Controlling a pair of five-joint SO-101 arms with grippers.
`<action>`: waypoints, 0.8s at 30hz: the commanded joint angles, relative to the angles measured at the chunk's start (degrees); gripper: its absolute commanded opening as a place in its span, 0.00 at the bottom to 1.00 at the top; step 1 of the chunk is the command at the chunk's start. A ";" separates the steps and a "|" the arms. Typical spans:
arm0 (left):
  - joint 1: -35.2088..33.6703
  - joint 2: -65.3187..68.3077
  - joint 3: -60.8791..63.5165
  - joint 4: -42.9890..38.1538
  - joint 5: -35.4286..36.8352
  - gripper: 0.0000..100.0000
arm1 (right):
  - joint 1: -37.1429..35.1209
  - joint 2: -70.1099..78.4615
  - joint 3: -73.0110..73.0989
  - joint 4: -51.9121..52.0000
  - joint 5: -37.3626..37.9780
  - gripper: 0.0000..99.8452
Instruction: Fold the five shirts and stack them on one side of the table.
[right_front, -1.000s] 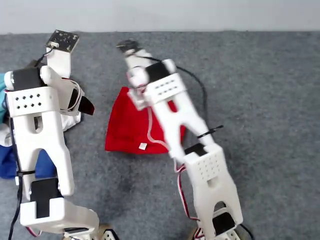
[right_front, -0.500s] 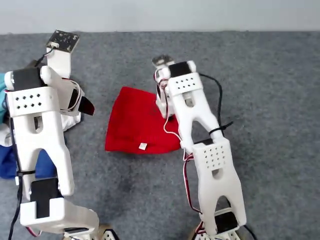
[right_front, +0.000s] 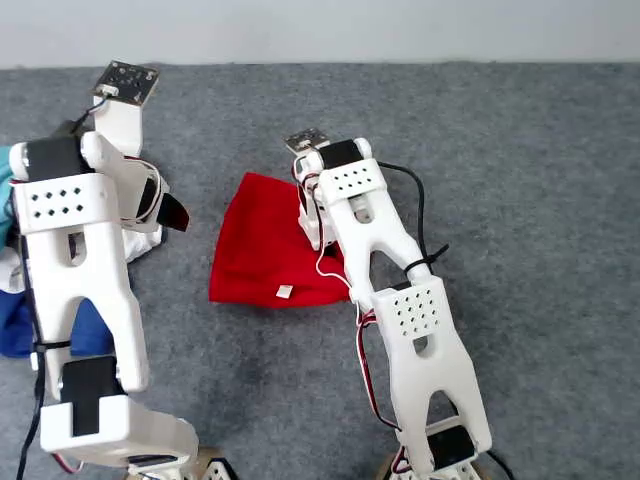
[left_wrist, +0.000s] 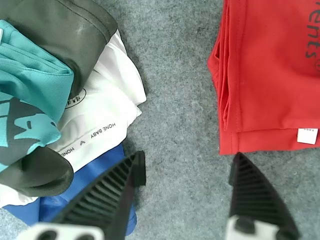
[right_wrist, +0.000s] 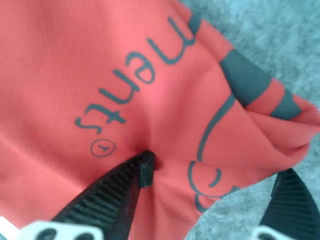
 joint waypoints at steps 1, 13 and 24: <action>0.00 -2.55 1.80 0.53 0.53 0.27 | -0.40 2.15 0.26 -0.48 -0.26 0.29; 0.00 -2.55 6.11 0.35 0.53 0.27 | 0.66 1.98 0.18 0.84 -0.26 0.00; 0.00 -2.55 6.20 0.35 0.53 0.27 | 13.93 2.33 -15.82 4.88 -0.26 0.01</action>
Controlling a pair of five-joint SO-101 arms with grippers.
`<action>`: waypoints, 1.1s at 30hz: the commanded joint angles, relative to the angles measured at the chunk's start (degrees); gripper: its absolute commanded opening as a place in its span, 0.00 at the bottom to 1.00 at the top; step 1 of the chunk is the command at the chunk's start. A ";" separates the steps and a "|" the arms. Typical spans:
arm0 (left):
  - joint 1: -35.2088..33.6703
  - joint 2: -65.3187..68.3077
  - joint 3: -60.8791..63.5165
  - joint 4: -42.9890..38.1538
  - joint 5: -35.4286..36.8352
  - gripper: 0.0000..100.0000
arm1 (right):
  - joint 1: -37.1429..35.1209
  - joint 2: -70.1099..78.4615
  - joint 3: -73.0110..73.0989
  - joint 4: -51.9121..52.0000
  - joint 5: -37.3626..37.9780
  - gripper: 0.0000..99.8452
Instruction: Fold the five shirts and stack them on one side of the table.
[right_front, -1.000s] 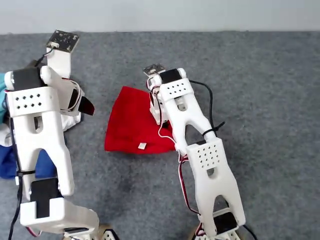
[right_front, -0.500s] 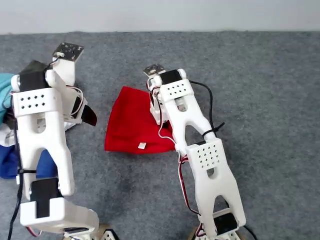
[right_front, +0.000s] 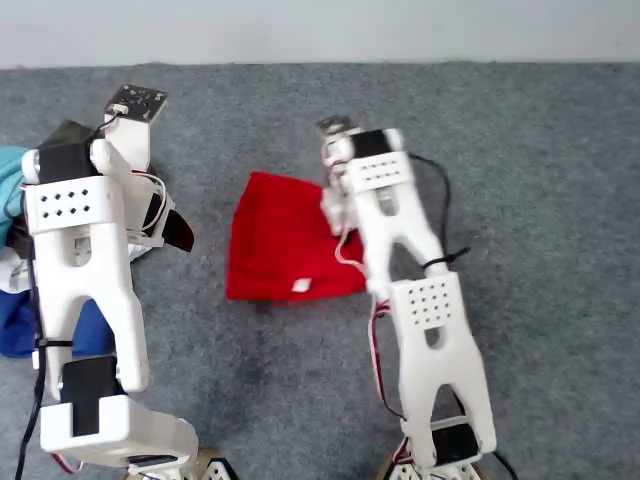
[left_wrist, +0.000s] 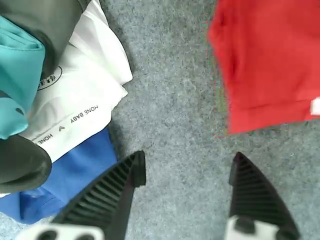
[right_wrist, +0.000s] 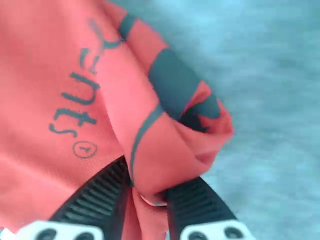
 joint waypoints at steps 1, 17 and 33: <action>0.00 -2.55 0.13 0.35 0.53 0.27 | 7.16 -0.13 -6.51 2.24 -0.26 0.01; 0.00 -2.55 0.13 0.35 0.53 0.27 | 39.25 0.04 -12.31 -3.91 -8.97 0.01; 0.00 -2.55 0.13 0.44 0.53 0.27 | 54.64 11.38 -12.66 1.01 -25.85 0.01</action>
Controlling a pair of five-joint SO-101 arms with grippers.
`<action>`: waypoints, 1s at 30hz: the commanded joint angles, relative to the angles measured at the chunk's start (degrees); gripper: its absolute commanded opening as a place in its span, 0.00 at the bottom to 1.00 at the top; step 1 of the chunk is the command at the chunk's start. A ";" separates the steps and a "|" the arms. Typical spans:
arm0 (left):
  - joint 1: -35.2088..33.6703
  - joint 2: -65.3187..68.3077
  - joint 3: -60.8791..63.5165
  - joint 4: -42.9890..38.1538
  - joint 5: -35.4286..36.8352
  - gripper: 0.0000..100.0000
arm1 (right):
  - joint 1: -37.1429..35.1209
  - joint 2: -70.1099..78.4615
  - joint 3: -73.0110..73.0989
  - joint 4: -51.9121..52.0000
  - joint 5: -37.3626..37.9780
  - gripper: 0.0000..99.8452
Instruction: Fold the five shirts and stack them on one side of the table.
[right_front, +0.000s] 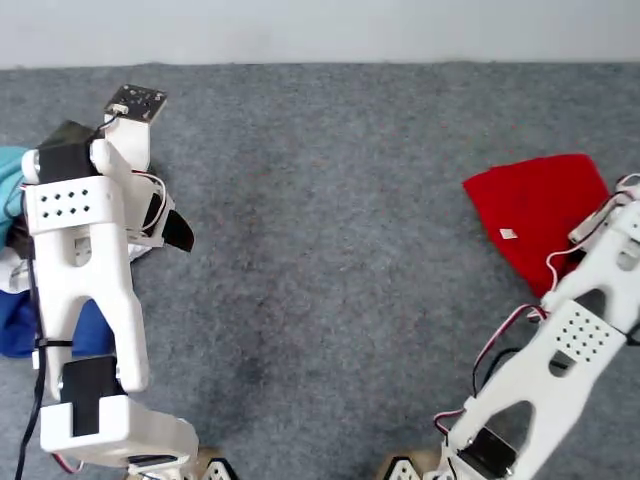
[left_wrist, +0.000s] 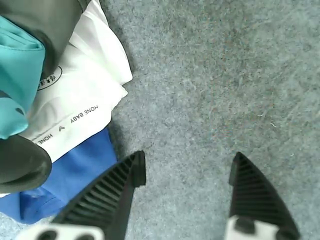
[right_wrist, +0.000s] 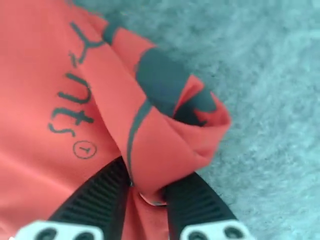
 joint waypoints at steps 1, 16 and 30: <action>0.00 -2.55 0.13 0.44 0.53 0.27 | 3.65 3.03 -0.26 2.07 -3.87 0.01; 0.00 -2.55 0.22 0.44 0.53 0.27 | 5.23 1.10 -0.18 3.12 11.87 0.06; 0.00 -2.55 3.82 0.44 0.35 0.27 | 5.14 -15.60 0.18 3.30 14.33 0.67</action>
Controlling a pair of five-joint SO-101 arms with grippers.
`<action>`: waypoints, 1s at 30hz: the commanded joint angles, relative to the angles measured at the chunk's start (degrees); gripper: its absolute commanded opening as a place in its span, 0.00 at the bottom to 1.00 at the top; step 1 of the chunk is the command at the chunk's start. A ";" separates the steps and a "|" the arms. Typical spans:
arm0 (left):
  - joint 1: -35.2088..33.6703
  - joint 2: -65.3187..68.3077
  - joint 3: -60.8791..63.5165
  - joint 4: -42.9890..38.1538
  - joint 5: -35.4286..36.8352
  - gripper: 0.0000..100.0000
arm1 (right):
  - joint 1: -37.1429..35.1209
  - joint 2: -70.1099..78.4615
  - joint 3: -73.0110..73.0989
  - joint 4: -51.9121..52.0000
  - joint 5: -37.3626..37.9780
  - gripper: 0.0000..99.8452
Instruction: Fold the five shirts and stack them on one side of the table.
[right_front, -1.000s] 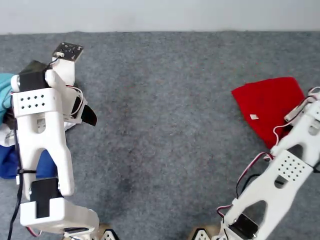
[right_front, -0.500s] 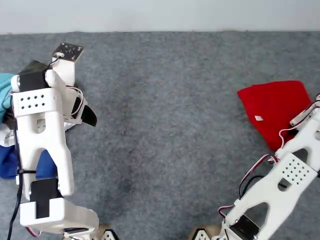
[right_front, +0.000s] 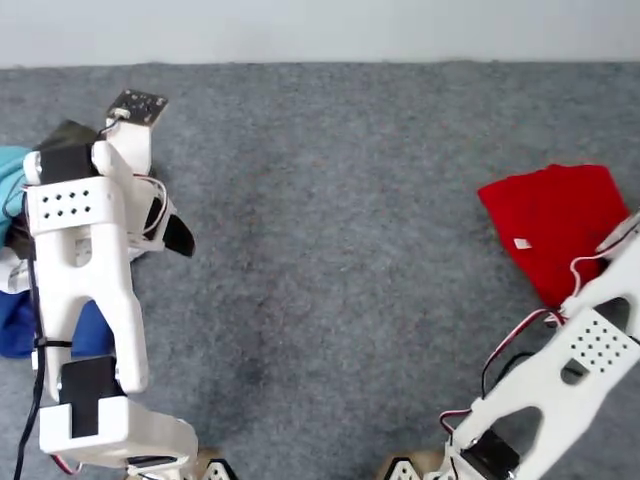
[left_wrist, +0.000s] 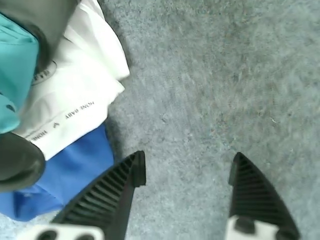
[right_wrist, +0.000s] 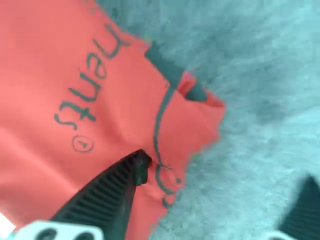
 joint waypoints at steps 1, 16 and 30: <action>0.00 -2.55 1.80 0.53 0.35 0.27 | 0.48 -10.42 -0.53 2.51 0.62 0.69; -11.16 -2.55 -4.09 -4.31 3.96 0.27 | -14.90 -34.59 5.54 2.51 4.66 0.73; -29.63 -2.46 -4.79 -27.69 7.03 0.28 | -23.52 -41.89 31.65 2.24 7.47 0.73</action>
